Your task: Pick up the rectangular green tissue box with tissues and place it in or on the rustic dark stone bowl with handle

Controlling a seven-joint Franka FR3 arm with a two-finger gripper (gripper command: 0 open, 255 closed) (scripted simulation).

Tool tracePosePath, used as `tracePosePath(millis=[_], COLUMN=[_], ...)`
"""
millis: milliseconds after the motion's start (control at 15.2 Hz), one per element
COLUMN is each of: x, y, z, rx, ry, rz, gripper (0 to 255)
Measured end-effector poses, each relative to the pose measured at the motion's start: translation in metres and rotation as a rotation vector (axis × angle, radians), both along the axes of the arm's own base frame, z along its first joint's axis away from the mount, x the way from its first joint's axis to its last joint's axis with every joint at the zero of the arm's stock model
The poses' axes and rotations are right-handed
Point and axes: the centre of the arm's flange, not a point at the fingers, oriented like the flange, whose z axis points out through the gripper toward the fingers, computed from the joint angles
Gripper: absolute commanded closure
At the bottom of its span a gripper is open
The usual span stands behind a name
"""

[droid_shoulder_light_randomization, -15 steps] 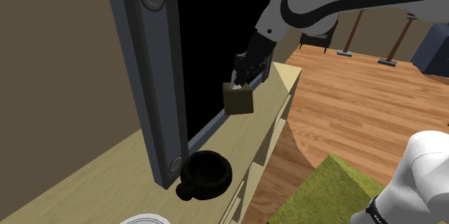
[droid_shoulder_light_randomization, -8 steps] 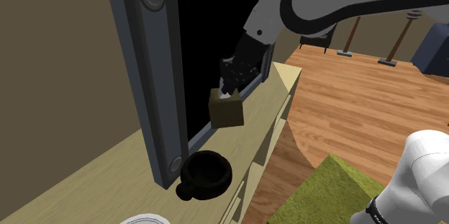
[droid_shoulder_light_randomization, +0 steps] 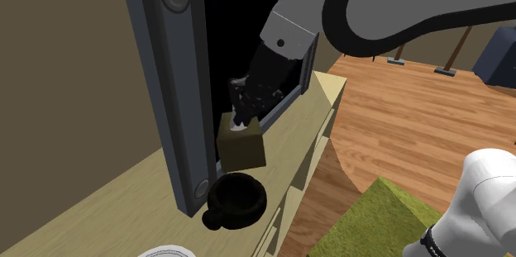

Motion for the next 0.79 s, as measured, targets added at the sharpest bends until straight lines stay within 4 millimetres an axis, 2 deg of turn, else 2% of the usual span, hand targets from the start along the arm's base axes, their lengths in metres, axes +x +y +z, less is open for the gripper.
tracePosePath(millis=[264, 792], x=[-0.020, -0.024], y=[0.048, 0.055], z=[0.002, -0.035], rx=[0.000, 0.001], ry=[0.000, 0.000], rz=[-0.001, -0.001], gripper=[255, 255])
